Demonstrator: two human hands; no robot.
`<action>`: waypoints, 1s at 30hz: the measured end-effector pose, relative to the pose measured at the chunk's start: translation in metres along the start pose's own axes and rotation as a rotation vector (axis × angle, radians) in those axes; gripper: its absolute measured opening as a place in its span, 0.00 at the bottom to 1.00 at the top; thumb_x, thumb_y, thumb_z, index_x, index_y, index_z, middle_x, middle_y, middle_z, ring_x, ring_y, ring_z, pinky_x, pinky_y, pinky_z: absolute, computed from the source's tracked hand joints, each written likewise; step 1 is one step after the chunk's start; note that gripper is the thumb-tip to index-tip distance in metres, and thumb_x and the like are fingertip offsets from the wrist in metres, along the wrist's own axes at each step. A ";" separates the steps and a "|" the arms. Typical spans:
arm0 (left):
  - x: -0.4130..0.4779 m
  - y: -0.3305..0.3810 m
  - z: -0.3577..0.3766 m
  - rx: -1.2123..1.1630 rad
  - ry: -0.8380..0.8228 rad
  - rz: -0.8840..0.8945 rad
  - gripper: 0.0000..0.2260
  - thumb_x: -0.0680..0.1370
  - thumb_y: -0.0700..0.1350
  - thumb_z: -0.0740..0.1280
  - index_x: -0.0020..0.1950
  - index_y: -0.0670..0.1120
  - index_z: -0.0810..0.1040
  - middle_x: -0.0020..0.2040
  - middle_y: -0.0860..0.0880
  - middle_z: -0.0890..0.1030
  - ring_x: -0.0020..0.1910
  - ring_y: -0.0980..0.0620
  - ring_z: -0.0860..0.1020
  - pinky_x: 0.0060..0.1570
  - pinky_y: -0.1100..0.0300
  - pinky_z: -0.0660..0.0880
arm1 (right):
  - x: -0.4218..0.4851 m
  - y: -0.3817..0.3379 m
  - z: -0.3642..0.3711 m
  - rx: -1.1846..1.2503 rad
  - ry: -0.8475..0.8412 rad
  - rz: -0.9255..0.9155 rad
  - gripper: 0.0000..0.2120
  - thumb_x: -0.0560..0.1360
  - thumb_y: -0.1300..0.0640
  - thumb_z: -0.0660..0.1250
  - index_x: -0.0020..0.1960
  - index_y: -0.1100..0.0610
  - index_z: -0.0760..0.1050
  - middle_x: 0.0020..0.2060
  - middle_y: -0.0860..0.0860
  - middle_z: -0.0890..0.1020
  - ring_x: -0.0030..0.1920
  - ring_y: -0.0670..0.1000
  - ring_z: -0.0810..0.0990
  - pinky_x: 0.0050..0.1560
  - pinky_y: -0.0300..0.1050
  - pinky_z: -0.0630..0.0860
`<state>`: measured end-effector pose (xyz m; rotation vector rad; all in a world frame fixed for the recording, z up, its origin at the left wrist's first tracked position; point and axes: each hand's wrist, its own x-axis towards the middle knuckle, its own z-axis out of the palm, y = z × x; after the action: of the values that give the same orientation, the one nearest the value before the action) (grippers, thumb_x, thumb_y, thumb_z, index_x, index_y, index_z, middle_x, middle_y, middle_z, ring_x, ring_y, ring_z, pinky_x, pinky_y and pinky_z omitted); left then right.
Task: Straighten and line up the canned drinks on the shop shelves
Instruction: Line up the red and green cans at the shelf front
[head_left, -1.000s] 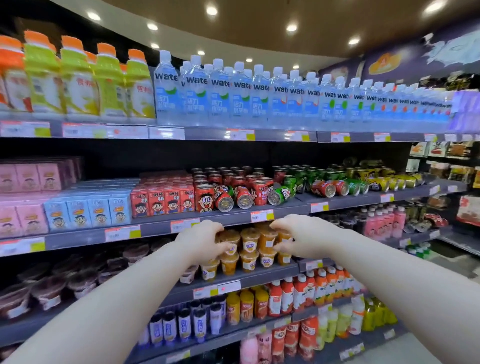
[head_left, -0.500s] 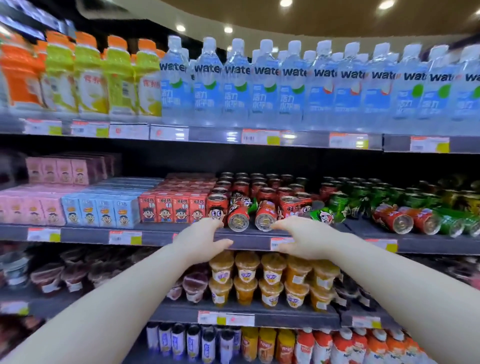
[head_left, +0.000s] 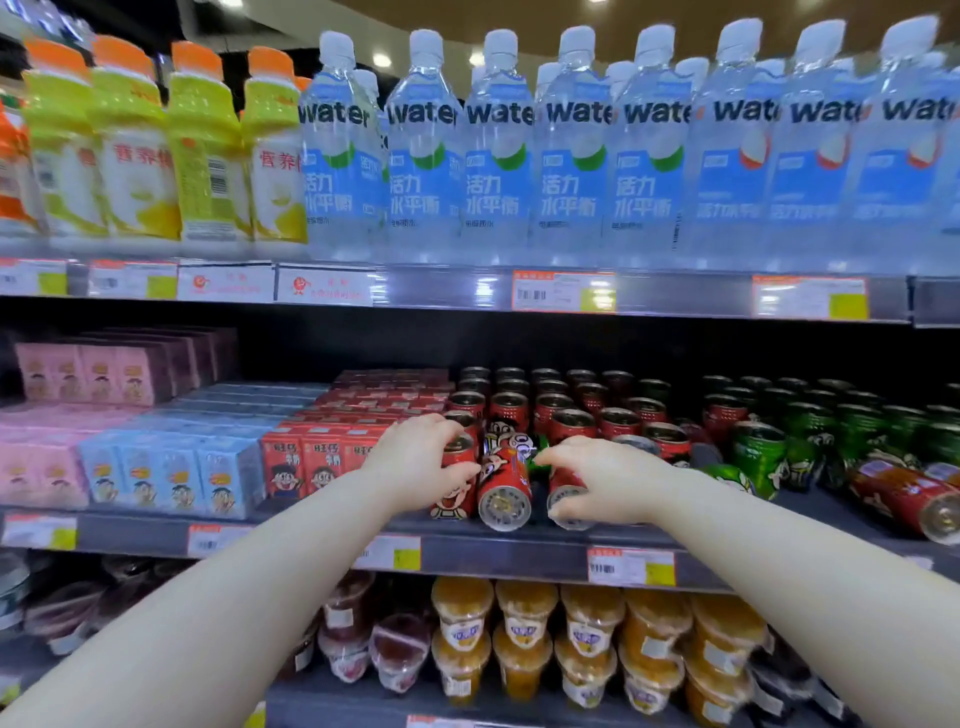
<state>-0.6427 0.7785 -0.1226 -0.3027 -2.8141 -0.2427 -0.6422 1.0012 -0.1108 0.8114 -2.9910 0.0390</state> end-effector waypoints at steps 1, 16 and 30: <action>0.010 -0.005 0.001 -0.010 0.000 0.007 0.25 0.76 0.59 0.62 0.69 0.49 0.68 0.67 0.48 0.71 0.67 0.47 0.69 0.66 0.51 0.65 | 0.011 0.000 0.000 0.002 -0.010 -0.014 0.31 0.72 0.45 0.67 0.73 0.44 0.60 0.69 0.48 0.67 0.67 0.51 0.68 0.64 0.49 0.70; 0.079 -0.028 0.039 -0.144 -0.068 0.093 0.19 0.77 0.58 0.60 0.65 0.52 0.73 0.65 0.49 0.73 0.65 0.49 0.69 0.66 0.54 0.66 | 0.087 0.005 0.028 -0.086 -0.164 -0.236 0.34 0.74 0.42 0.65 0.75 0.44 0.55 0.76 0.46 0.52 0.72 0.52 0.62 0.67 0.45 0.64; 0.068 -0.016 0.038 -0.201 -0.068 0.032 0.16 0.80 0.47 0.58 0.68 0.49 0.72 0.66 0.50 0.72 0.67 0.52 0.68 0.67 0.61 0.63 | 0.124 0.036 0.026 0.399 -0.054 -0.118 0.15 0.79 0.44 0.55 0.57 0.50 0.75 0.54 0.49 0.79 0.57 0.51 0.76 0.60 0.50 0.73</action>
<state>-0.7205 0.7826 -0.1397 -0.4076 -2.8525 -0.5190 -0.7686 0.9691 -0.1317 1.0325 -3.0194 0.6357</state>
